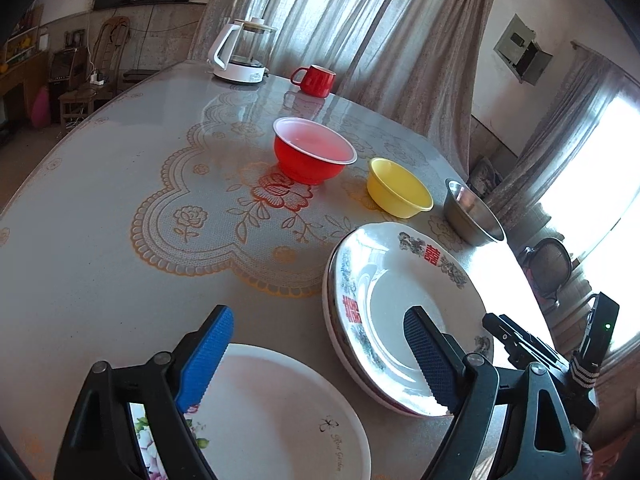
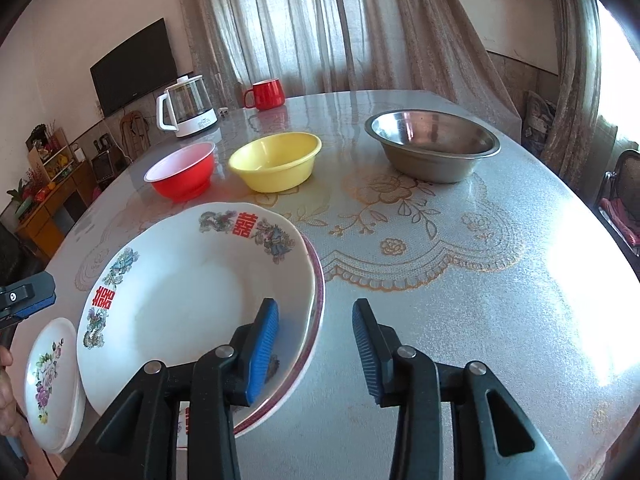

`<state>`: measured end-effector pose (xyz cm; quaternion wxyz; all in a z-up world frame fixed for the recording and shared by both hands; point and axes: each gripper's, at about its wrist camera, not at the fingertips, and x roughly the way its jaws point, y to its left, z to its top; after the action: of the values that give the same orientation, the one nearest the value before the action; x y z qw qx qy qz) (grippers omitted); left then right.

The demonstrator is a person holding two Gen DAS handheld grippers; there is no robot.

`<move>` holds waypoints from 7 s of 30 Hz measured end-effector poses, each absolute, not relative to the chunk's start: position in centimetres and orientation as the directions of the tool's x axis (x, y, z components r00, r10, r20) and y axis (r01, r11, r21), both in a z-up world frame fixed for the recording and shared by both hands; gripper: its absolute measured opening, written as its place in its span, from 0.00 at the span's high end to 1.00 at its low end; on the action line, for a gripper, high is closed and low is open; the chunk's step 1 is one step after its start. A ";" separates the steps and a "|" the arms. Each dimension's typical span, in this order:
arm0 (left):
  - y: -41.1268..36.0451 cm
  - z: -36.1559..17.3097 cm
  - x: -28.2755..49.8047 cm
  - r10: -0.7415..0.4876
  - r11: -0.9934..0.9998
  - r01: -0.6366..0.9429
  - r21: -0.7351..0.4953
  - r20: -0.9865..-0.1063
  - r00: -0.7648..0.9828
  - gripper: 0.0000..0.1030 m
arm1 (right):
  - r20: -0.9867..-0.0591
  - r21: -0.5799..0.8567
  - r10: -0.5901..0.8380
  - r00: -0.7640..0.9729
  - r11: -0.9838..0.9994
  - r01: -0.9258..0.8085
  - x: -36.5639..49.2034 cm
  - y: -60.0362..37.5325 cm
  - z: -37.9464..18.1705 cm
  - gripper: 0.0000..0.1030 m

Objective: Organize plates and bowls
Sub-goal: 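Open both tools and release the stacked double-happiness plate, then move both tools toward the pink-rose plate, then grip the pink-rose plate rim with both tools and lift it, then lower the pink-rose plate onto the double-happiness plate with both tools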

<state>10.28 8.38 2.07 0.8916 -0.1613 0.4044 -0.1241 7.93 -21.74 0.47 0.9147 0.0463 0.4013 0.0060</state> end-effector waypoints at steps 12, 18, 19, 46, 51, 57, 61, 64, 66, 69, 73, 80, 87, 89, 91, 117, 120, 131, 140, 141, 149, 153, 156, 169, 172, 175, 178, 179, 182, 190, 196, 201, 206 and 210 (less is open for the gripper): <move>11.1 1.9 8.3 -0.301 0.916 0.019 -0.402 -0.653 0.695 0.10 | -0.676 0.109 0.138 0.724 0.990 -0.087 4.7 -20.5 2.6 0.59; 12.9 2.4 7.0 -0.219 0.939 -0.023 -0.343 -0.648 0.729 0.09 | -0.620 0.109 0.250 0.743 0.966 -0.234 2.9 -17.4 4.8 0.54; 13.2 2.4 6.8 -0.214 0.941 -0.025 -0.338 -0.649 0.730 0.09 | -0.617 0.133 0.287 0.733 0.956 -0.262 2.8 -17.0 4.9 0.52; 19.1 -1.4 1.9 -0.343 0.893 0.027 -0.449 -0.640 0.688 0.00 | -0.659 0.530 0.681 0.320 0.722 -0.445 2.5 -7.6 -3.1 0.66; 19.4 -2.7 2.2 -0.325 0.894 -0.018 -0.448 -0.676 0.662 0.05 | -0.674 0.537 0.669 0.315 0.735 -0.414 3.0 -7.6 -4.2 0.79; 19.0 -2.5 2.4 -0.323 0.908 0.015 -0.418 -0.679 0.659 0.29 | -0.666 0.584 0.696 0.268 0.711 -0.392 3.4 -7.9 -4.7 0.74; 18.6 -2.7 2.3 -0.337 0.909 0.029 -0.416 -0.691 0.639 0.37 | -0.670 0.576 0.694 0.263 0.709 -0.406 3.3 -7.8 -4.6 0.74; 18.2 -2.7 2.2 -0.331 0.915 0.034 -0.401 -0.701 0.632 0.45 | -0.665 0.582 0.701 0.258 0.702 -0.410 3.3 -7.7 -4.6 0.74; 18.0 -2.7 2.2 -0.347 0.910 0.046 -0.411 -0.699 0.626 0.59 | -0.663 0.581 0.702 0.260 0.702 -0.413 3.3 -7.7 -4.6 0.74; 17.4 -2.9 2.1 -0.350 0.914 0.057 -0.403 -0.708 0.613 0.65 | -0.659 0.575 0.701 0.272 0.703 -0.419 3.1 -7.9 -4.5 0.75; 16.7 -3.0 1.4 -0.333 0.924 0.076 -0.375 -0.689 0.644 0.65 | -0.665 0.560 0.692 0.283 0.712 -0.424 3.0 -7.7 -4.4 0.75; 16.5 -3.0 1.5 -0.316 0.926 0.051 -0.374 -0.695 0.646 0.65 | -0.666 0.561 0.689 0.285 0.715 -0.418 3.0 -7.8 -4.3 0.75; 17.2 -3.1 1.3 -0.276 0.931 0.000 -0.364 -0.705 0.654 0.88 | -0.693 0.489 0.643 0.327 0.752 -0.442 2.5 -7.1 -3.8 0.75; 16.8 -2.9 1.0 -0.254 0.943 0.008 -0.332 -0.704 0.664 0.87 | -0.703 0.459 0.624 0.341 0.765 -0.452 2.3 -6.8 -3.7 0.75; 16.9 -2.6 0.8 -0.246 0.944 0.006 -0.329 -0.693 0.678 0.88 | -0.711 0.438 0.609 0.350 0.774 -0.458 2.3 -6.5 -3.5 0.76; 10.8 3.9 6.3 -0.367 0.919 0.188 -0.347 -0.574 0.732 0.87 | -0.566 0.485 0.613 0.551 0.788 -0.379 3.3 -13.1 2.1 0.80; 8.5 4.1 8.2 -0.393 0.913 0.231 -0.335 -0.580 0.713 0.87 | -0.563 0.484 0.577 0.591 0.810 -0.330 3.6 -15.0 2.5 0.80; 1.8 2.1 13.2 -0.421 0.907 0.317 -0.279 -0.650 0.633 0.86 | -0.615 0.453 0.437 0.657 0.877 -0.159 6.3 -20.6 1.3 0.80; 0.8 0.0 14.1 -0.383 0.920 0.318 -0.231 -0.710 0.591 0.84 | -0.675 0.396 0.371 0.638 0.912 -0.111 7.0 -21.0 -0.3 0.81; 0.8 -0.1 14.0 -0.387 0.918 0.319 -0.235 -0.708 0.591 0.84 | -0.677 0.381 0.360 0.642 0.918 -0.113 7.0 -20.8 -0.3 0.81; 1.1 0.1 13.6 -0.385 0.920 0.306 -0.245 -0.712 0.587 0.84 | -0.703 0.243 0.266 0.660 0.962 -0.128 7.3 -19.4 -0.1 0.77; 1.1 0.2 13.5 -0.387 0.919 0.304 -0.250 -0.714 0.583 0.82 | -0.710 0.218 0.253 0.657 0.966 -0.136 7.4 -18.9 0.0 0.72; 1.1 0.3 13.4 -0.383 0.921 0.303 -0.246 -0.714 0.586 0.82 | -0.712 0.228 0.259 0.653 0.964 -0.133 7.6 -19.2 0.0 0.72; 2.0 0.8 12.8 -0.375 0.926 0.270 -0.263 -0.704 0.603 0.82 | -0.741 0.026 0.129 0.658 0.986 -0.164 8.0 -16.3 0.1 0.62; 1.8 1.0 12.5 -0.372 0.927 0.277 -0.251 -0.702 0.608 0.82 | -0.738 0.051 0.151 0.658 0.984 -0.168 7.7 -16.6 0.3 0.54; 1.7 0.8 12.3 -0.369 0.928 0.277 -0.248 -0.704 0.606 0.82 | -0.731 0.094 0.175 0.660 0.983 -0.156 7.4 -17.4 0.5 0.54; 1.8 0.7 12.2 -0.368 0.929 0.270 -0.253 -0.706 0.605 0.81 | -0.720 0.103 0.170 0.672 0.985 -0.139 7.0 -17.9 0.8 0.54; 2.0 0.7 12.1 -0.367 0.929 0.268 -0.254 -0.704 0.607 0.81 | -0.717 0.108 0.169 0.676 0.985 -0.132 6.9 -18.1 0.9 0.54; 2.2 0.8 11.9 -0.366 0.930 0.267 -0.253 -0.700 0.613 0.79 | -0.699 0.126 0.170 0.695 0.985 -0.115 6.8 -18.8 1.2 0.57; 1.6 0.7 11.3 -0.355 0.933 0.287 -0.219 -0.696 0.624 0.75 | -0.716 0.062 0.131 0.685 0.990 -0.124 7.6 -17.9 0.3 0.79; 1.2 0.7 11.1 -0.342 0.937 0.289 -0.197 -0.690 0.637 0.71 | -0.712 0.053 0.124 0.691 0.991 -0.122 7.5 -17.8 0.2 0.76; 1.0 0.7 11.0 -0.339 0.937 0.292 -0.190 -0.690 0.639 0.68 | -0.708 0.043 0.115 0.697 0.992 -0.120 7.4 -17.6 0.2 0.76; 0.7 0.7 11.1 -0.327 0.942 0.282 -0.183 -0.693 0.642 0.66 | -0.714 0.064 0.129 0.688 0.991 -0.120 7.5 -17.8 0.3 0.73; 0.7 1.0 10.9 -0.329 0.942 0.280 -0.187 -0.691 0.644 0.58 | -0.722 0.084 0.139 0.678 0.990 -0.114 7.7 -17.9 0.4 0.72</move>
<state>10.95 0.66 0.98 0.9062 -0.0313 0.3869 -0.1681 7.69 -17.94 0.43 0.9157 0.0161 0.3955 0.0691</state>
